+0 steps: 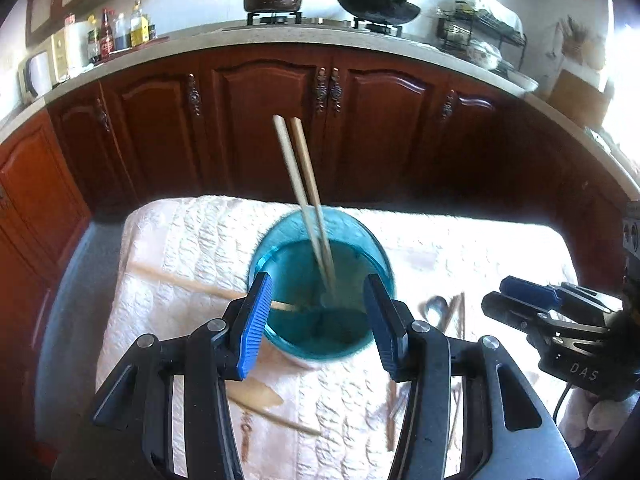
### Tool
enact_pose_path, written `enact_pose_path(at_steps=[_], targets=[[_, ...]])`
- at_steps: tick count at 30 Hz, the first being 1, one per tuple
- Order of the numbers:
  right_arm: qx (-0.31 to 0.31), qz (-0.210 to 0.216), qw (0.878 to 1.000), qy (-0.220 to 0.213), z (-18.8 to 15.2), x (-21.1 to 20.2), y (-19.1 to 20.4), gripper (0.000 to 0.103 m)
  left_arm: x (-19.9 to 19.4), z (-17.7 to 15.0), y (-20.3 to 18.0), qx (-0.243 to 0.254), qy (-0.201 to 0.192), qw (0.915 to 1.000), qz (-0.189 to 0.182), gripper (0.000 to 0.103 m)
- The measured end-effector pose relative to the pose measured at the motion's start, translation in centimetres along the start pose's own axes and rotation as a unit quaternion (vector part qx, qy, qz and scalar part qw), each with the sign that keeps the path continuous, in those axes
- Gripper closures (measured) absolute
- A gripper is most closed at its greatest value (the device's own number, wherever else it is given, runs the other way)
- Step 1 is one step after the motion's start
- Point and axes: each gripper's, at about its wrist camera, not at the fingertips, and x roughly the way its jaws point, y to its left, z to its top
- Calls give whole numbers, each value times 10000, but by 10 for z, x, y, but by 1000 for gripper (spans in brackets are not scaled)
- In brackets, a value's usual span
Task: Organize utensils
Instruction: 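Open both tools to drop the chopsticks into the holder, then withdraw both tools from the holder back over the remaining utensils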
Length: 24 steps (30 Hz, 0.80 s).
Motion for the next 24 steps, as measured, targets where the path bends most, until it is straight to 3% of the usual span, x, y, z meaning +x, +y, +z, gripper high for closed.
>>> enact_pose_path(at_steps=[12,24], targets=[[258,-373,9990,-37,-48,-40,-28,63,-2,-39,-29,217,232,9995,-76,56],[459,-470,9965,514,-102,-26,-51,63,17,-77,-24,30,799,9958,-451,56]])
